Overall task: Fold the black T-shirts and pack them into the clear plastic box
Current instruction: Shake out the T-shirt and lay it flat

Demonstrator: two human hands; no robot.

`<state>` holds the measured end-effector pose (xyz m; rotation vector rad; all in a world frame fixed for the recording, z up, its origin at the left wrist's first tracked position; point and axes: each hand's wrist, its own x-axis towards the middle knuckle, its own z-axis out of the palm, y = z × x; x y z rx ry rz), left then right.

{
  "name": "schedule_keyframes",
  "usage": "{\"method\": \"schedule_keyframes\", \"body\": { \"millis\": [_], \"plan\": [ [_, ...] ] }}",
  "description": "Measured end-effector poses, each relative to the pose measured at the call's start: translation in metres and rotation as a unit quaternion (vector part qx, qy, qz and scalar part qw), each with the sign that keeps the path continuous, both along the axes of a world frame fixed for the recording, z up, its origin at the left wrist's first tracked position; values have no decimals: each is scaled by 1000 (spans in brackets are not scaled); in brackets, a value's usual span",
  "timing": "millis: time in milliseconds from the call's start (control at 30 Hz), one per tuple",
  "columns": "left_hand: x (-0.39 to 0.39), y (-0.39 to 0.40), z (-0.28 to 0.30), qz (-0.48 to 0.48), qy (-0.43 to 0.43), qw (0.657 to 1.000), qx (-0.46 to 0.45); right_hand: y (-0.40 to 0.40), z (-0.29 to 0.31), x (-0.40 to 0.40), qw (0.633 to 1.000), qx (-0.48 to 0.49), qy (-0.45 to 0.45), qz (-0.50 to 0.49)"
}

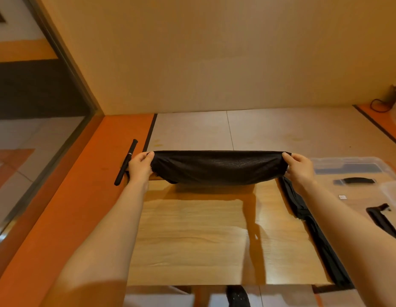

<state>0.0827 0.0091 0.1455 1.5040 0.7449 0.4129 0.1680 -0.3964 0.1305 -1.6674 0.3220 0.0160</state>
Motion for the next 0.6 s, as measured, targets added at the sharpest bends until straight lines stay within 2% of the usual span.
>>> {"method": "schedule_keyframes", "body": {
  "millis": [233,433,600],
  "plan": [
    [-58,4,-40,-35,56,997,-32,-15,-29,-64,998,9,44,39],
    [-102,-2,-69,-86,123,981,-123,-29,-48,-97,994,8,90,65],
    [-123,-8,-81,-105,199,971,-85,-38,-62,-105,990,15,114,87]
  ]
}}
